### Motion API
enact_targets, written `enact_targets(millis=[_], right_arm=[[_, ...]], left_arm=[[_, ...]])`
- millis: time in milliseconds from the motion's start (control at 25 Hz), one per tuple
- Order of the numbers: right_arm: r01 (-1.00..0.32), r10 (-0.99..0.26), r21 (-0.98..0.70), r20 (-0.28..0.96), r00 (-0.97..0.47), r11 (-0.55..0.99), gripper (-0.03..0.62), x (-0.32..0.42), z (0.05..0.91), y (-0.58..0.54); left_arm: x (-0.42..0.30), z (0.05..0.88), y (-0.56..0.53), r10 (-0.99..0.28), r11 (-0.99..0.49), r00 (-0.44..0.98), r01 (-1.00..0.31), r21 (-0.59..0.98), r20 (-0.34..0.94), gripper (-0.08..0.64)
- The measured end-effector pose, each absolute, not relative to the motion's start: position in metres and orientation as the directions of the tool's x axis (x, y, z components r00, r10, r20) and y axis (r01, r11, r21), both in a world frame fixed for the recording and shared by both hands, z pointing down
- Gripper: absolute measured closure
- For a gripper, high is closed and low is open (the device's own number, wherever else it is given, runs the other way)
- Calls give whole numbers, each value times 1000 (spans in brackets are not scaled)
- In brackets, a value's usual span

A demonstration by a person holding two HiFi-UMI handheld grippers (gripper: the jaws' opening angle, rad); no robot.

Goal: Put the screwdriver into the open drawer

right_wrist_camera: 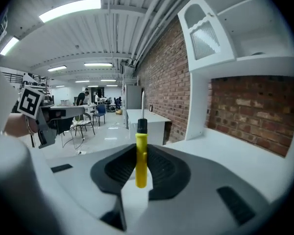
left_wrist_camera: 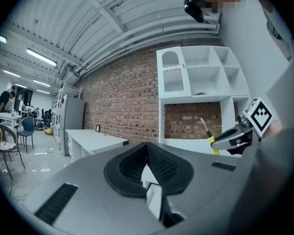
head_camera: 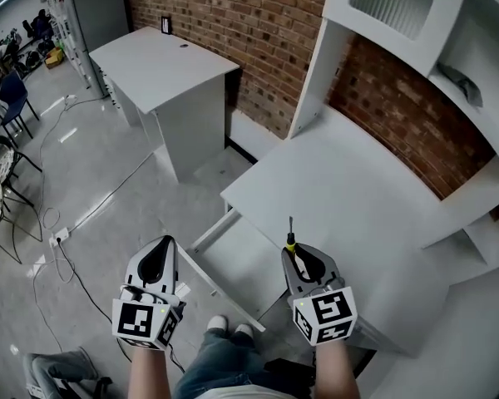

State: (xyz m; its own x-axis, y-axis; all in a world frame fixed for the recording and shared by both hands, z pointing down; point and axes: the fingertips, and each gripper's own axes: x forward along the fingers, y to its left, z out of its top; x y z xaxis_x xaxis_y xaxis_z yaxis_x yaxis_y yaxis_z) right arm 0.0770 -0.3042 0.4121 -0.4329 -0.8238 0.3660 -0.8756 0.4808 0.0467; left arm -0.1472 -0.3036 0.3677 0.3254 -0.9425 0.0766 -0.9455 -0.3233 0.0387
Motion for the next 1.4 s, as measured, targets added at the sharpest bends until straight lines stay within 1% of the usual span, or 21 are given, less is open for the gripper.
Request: enact_targets(millis=[120,320,400,560,800,920,1080,1200,1400], right_arm=[[-853,-772,35,445,-454,522,517,58,450,-309],[-826,-651,-75,577,-493,558,517,36,532,-318],[-815,-595,-95,636,-491,572,517,30,567,-322],[-790,-478,-98,748,-459,605,517,21,641,-328],[-788,-338,-110,861,-381,606,515,15,727,-332],[-799,-281,-109,901,-331,592,515,16,764,-333],[-795,-236,-92,929,-285,599,515,13,802,-334],[-791,-205,-73,948,-244,607,515,12,822,-335],[-782,-202,-12,963,-176,623,514,14,838,-341]], left_arm=[[-156,384,-310,-938,-329,333,-942,60,94,548],[-163,410,-318,-935,-321,333,-941,107,119,546],[-165,422,-319,-932,-320,334,-941,108,144,546],[-167,441,-320,-923,-328,343,-938,108,174,546],[-173,460,-323,-917,-323,341,-939,117,209,546],[-175,465,-323,-919,-323,343,-938,129,195,546],[-177,484,-315,-902,-330,352,-936,125,249,546],[-184,499,-310,-901,-319,343,-939,132,265,546],[-196,519,-302,-898,-291,315,-949,122,307,546]])
